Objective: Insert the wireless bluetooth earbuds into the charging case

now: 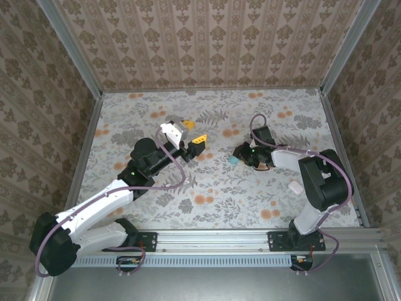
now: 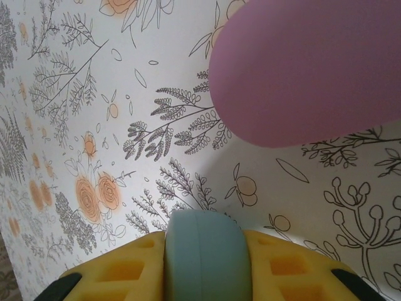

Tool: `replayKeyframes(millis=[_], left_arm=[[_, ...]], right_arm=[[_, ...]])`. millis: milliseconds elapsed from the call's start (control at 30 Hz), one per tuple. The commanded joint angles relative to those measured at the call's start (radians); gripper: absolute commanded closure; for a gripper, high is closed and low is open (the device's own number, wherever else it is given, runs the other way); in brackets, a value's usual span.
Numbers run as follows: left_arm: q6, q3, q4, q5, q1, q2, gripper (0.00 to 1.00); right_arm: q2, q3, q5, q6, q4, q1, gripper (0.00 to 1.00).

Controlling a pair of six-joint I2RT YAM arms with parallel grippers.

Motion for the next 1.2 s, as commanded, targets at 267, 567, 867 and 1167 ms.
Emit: replayKeyframes(millis=[267, 567, 867, 1167], left_arm=[[-0.001, -0.026, 0.034, -0.008, 0.011, -0.014, 0.37], [-0.004, -0.031, 0.037, -0.004, 0.011, -0.025, 0.37], [-0.009, -0.041, 0.043, -0.011, 0.013, -0.025, 0.36], [-0.015, -0.049, 0.064, -0.007, 0.014, -0.017, 0.36]], right_arm=[[-0.106, -0.032, 0.113, -0.079, -0.203, -0.018, 0.61], [-0.115, -0.054, 0.122, -0.083, -0.213, -0.035, 0.57], [-0.234, -0.063, 0.162, -0.111, -0.325, -0.069, 0.44], [-0.58, -0.172, 0.147, -0.142, -0.427, -0.19, 0.41]])
